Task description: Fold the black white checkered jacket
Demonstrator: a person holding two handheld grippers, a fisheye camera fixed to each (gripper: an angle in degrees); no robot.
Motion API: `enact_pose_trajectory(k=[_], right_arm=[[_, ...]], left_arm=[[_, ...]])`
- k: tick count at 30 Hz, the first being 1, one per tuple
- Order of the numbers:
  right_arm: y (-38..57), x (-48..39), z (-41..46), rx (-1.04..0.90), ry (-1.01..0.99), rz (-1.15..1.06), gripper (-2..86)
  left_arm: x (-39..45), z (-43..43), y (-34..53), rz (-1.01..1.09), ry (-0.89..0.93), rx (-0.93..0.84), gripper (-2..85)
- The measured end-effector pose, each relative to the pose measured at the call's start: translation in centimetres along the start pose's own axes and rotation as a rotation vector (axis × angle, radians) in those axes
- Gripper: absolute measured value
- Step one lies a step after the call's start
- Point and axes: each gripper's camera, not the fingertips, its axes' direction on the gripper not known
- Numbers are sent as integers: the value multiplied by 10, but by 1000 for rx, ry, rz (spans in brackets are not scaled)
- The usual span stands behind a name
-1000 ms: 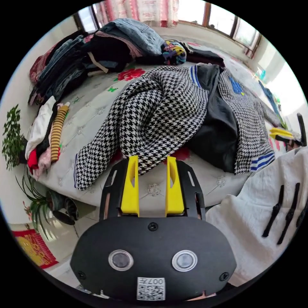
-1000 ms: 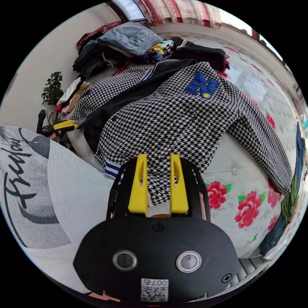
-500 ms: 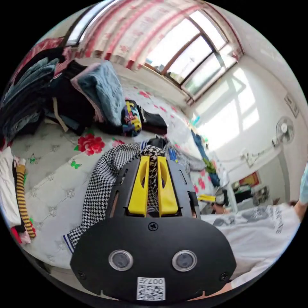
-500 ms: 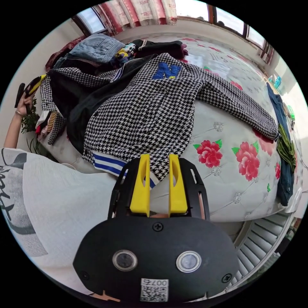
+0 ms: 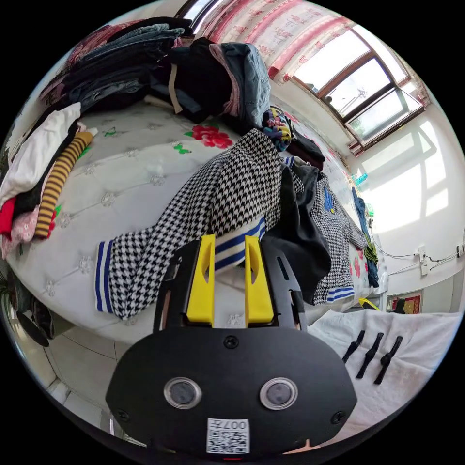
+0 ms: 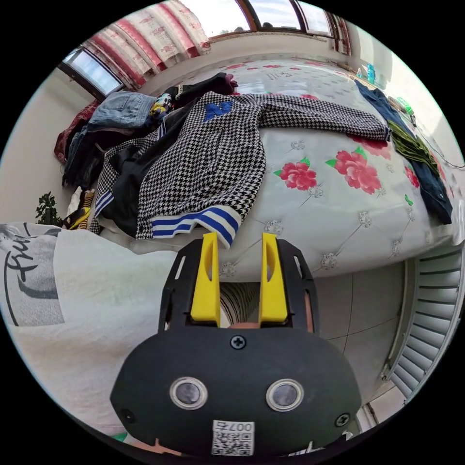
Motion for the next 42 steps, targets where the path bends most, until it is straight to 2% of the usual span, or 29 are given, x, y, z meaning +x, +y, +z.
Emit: enact_pose_trajectory(k=[4,7,9,11,12,13,15,17,20,22,25,27,29,35,39,42], right_arm=[[-6,-13,5,-18,23,-103,125],[-24,-32,25,-57,54,-200,119],[-37,-42,43,-104,104,-249,108],[-51,-50,63,-177,164,-278,90],[-58,-53,73,-222,247,-292,74],[-63,-56,75,-249,306,-338,56],[-64,-58,56,-210,298,-405,36],[-60,-51,21,-150,233,-426,23],[-40,-32,-25,-115,227,-429,11],[-20,-18,-23,-210,309,-457,9],[-3,14,23,-392,224,-375,14],[-2,30,40,-481,166,-320,21],[-8,35,31,-458,154,-323,31],[-69,46,-39,-170,120,-406,65],[-142,22,-23,-47,-125,-418,91],[-195,-4,10,10,-338,-378,108]], left_arm=[[10,23,21,89,-17,-105,118],[30,47,4,140,14,-71,130],[44,76,-14,169,-12,-119,129],[57,111,-31,196,-146,-218,111],[66,118,-39,226,-240,-223,76],[71,119,-50,225,-247,-250,22],[81,107,-62,240,-222,-280,3],[96,77,-56,332,-167,-231,-4],[111,28,-19,432,-113,-215,-8],[110,19,32,468,-70,-268,-8],[91,56,93,327,-32,-413,-8],[87,70,110,268,-14,-444,-8],[89,70,114,256,-25,-433,-7],[73,47,107,240,-17,-374,9],[63,-2,112,129,1,-191,67],[74,-40,113,159,-16,-39,84]])
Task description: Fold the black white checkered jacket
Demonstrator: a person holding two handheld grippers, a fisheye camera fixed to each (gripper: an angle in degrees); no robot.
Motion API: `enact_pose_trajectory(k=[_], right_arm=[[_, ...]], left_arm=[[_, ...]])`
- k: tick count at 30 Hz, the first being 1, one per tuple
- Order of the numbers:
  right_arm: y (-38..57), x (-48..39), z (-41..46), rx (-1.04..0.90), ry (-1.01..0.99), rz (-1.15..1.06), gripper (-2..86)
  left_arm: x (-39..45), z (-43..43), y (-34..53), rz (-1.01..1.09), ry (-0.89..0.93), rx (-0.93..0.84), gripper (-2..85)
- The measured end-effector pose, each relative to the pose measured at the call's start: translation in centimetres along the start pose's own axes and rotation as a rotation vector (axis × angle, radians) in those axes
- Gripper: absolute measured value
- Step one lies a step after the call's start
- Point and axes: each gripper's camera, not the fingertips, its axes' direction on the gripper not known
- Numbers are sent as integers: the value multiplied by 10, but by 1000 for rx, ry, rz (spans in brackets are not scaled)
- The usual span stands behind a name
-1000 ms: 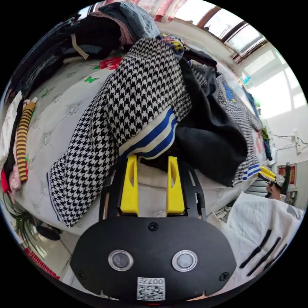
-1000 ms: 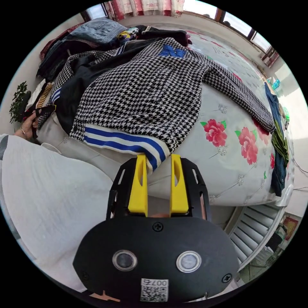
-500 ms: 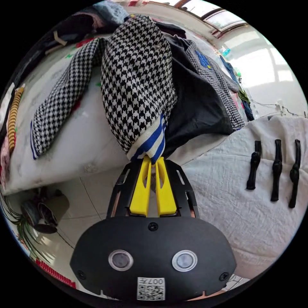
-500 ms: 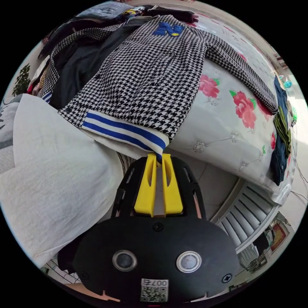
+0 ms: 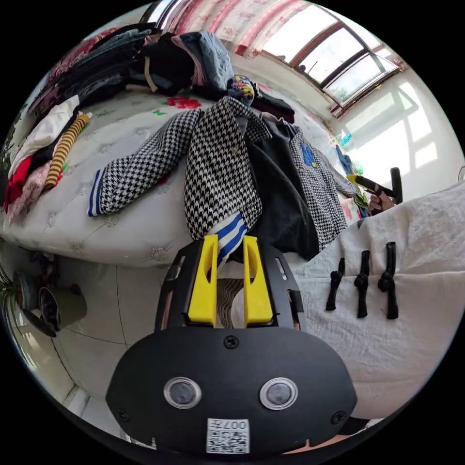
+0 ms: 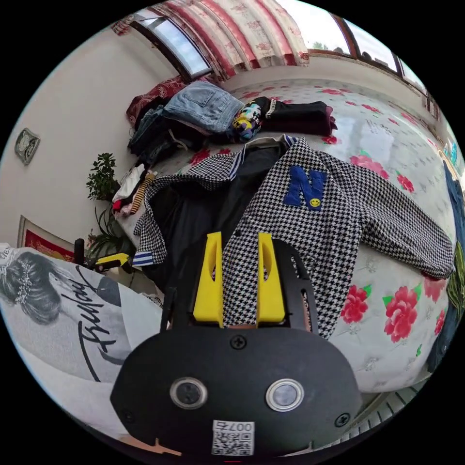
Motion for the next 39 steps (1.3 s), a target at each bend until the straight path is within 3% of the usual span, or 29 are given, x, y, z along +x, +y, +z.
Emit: enact_pose_trajectory(k=[2,6,8,12,14,20,22,24,27,30,35,39], right_arm=[[-34,10,28,32,-155,62,118],[-92,54,116,47,-591,417,132],[-106,67,154,23,-676,543,131],[-131,71,213,-99,-538,612,106],[-140,72,223,-156,-506,610,83],[-195,63,145,-7,-527,308,21],[-217,65,101,61,-425,173,15],[-230,68,86,57,-280,126,17],[-227,82,84,91,-104,204,29],[-198,85,91,79,-109,275,38],[-105,21,96,4,31,84,48],[-10,-39,114,-134,99,-15,58]], left_arm=[[9,-4,-8,32,-15,43,101],[32,39,-44,96,68,63,163],[36,74,-61,78,63,-4,179],[17,122,-80,-89,-114,-137,73],[9,110,-82,-121,-60,-145,23],[45,5,-58,114,223,-12,-8],[72,-13,-62,238,463,8,-9],[96,6,-71,335,546,-74,-8],[125,94,-79,405,508,-325,-3],[162,157,-68,506,473,-529,30],[172,134,-51,546,418,-417,52],[83,106,-56,266,227,-250,50]])
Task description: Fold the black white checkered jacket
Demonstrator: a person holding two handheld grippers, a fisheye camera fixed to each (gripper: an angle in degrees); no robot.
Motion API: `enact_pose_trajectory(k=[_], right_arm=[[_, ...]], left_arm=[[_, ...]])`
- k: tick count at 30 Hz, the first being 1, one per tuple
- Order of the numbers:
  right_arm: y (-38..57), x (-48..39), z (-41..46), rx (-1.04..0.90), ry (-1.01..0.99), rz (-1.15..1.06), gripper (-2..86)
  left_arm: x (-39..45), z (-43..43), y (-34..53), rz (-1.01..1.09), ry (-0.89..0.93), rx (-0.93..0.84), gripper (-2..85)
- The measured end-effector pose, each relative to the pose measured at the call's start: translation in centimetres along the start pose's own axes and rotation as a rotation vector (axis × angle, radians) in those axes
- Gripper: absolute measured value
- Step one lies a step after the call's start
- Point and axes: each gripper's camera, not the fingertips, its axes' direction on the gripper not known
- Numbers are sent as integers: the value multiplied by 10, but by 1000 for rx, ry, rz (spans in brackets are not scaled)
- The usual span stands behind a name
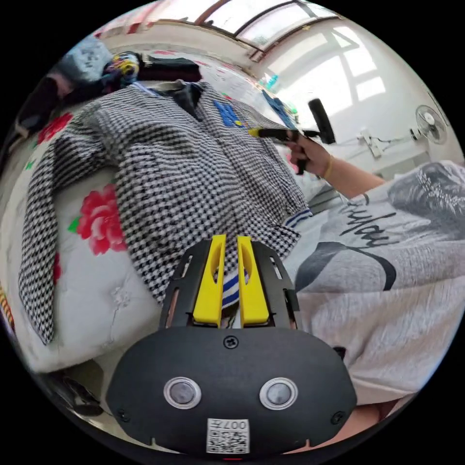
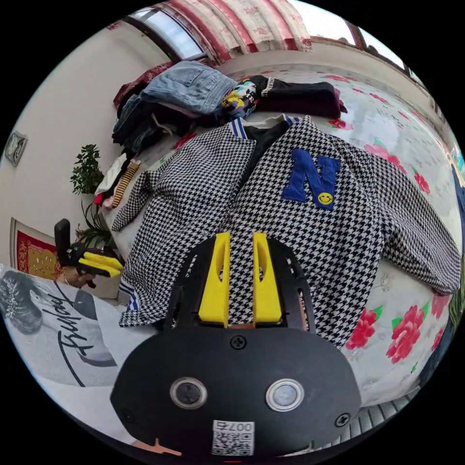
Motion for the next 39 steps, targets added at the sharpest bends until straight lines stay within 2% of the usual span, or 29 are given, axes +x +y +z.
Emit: enact_pose_trajectory(k=[4,8,11,14,16,18,21,23,26,29,32,34,35,36,37,39], right_arm=[[50,-63,29,-170,121,-97,69],[59,-109,51,-270,213,-201,81],[60,-135,83,-366,273,-233,92],[59,-149,85,-276,296,-180,95],[58,-155,85,-258,296,-164,97],[59,-159,85,-244,299,-161,98],[56,-164,85,-246,301,-155,98],[51,-163,83,-260,292,-133,97],[43,-161,73,-285,273,-53,93],[46,-166,45,-168,237,-58,89],[48,-161,32,-150,173,-65,89],[50,-160,42,-218,126,-108,88],[52,-161,48,-245,119,-121,87],[55,-162,63,-328,127,-151,83],[61,-170,63,-282,232,-213,77],[70,-178,65,-260,314,-322,64]], left_arm=[[-92,-40,4,-274,-194,122,55],[-148,-45,-32,-330,-238,180,63],[-185,-19,-70,-368,-295,97,54],[-206,1,-88,-316,-424,26,12],[-225,-11,-102,-314,-666,-50,-4],[-244,-28,-106,-323,-785,-62,-7],[-273,-68,-95,-469,-712,45,-8],[-269,-77,-83,-487,-681,94,-8],[-242,-74,-47,-491,-752,103,-9],[-199,-73,12,-464,-792,138,-9],[-152,-63,73,-420,-612,192,-9],[-113,-44,104,-374,-464,178,-8],[-104,-39,108,-362,-445,169,-8],[-86,-29,113,-332,-403,154,-7],[-72,-22,112,-306,-350,144,-4],[-56,-21,104,-262,-260,167,4]])
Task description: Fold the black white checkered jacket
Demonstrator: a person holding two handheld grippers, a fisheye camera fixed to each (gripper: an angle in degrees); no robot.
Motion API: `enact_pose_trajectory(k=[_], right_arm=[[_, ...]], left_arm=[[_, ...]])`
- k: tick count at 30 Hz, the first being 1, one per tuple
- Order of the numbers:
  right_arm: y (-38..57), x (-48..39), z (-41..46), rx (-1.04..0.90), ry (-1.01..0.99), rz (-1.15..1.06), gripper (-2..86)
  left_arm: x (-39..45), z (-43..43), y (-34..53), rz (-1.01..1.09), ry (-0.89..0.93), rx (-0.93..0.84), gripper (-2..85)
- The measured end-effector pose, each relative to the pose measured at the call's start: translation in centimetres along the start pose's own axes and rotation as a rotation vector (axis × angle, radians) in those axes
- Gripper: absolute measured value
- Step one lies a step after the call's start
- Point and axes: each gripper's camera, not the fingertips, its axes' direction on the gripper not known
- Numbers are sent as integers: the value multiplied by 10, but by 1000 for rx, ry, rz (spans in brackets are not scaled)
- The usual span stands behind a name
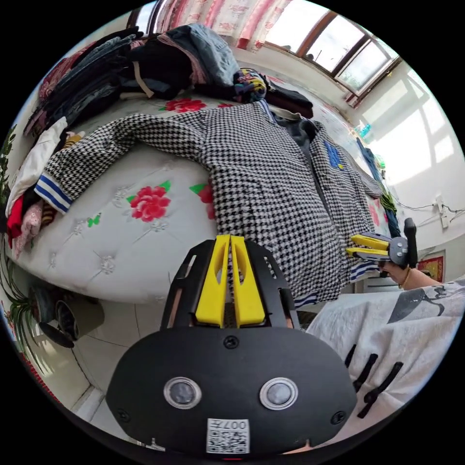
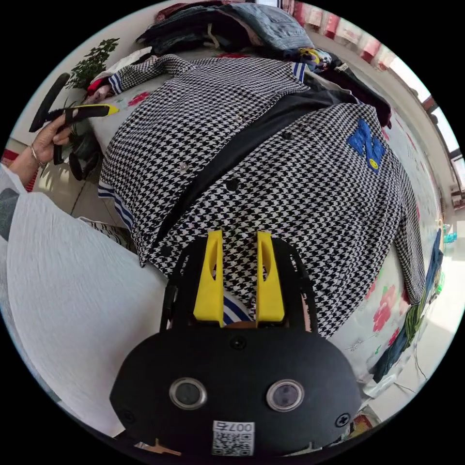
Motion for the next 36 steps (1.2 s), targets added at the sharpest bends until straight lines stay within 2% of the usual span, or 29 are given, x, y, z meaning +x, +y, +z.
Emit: enact_pose_trajectory(k=[3,5,8,14,16,22,27,29,31,33,35,36], right_arm=[[5,10,-10,-14,2,21,27],[14,24,-23,26,-25,59,13],[44,50,-59,179,-109,98,4],[147,158,-128,540,-498,328,-2],[176,198,-141,606,-585,409,-2],[188,237,-192,674,-503,416,-1],[190,263,-210,697,-545,511,-1],[192,272,-214,691,-553,533,-1],[196,283,-213,675,-557,573,-2],[198,289,-205,638,-566,607,-2],[199,294,-196,602,-574,633,-2],[197,296,-192,577,-576,636,-2]], left_arm=[[24,-13,-25,104,121,41,35],[36,-19,-44,163,135,42,42],[43,-27,-78,208,170,37,49],[41,-16,-148,211,307,0,59],[29,7,-176,173,448,-15,61],[-13,104,-236,5,793,-207,87],[-29,150,-281,-14,956,-281,120],[-36,174,-292,-92,1056,-326,131],[-45,209,-302,-287,1331,-318,129],[-40,214,-311,-338,1455,-264,112],[-34,193,-328,-270,1389,-212,87],[-32,164,-339,-169,1280,-158,71]])
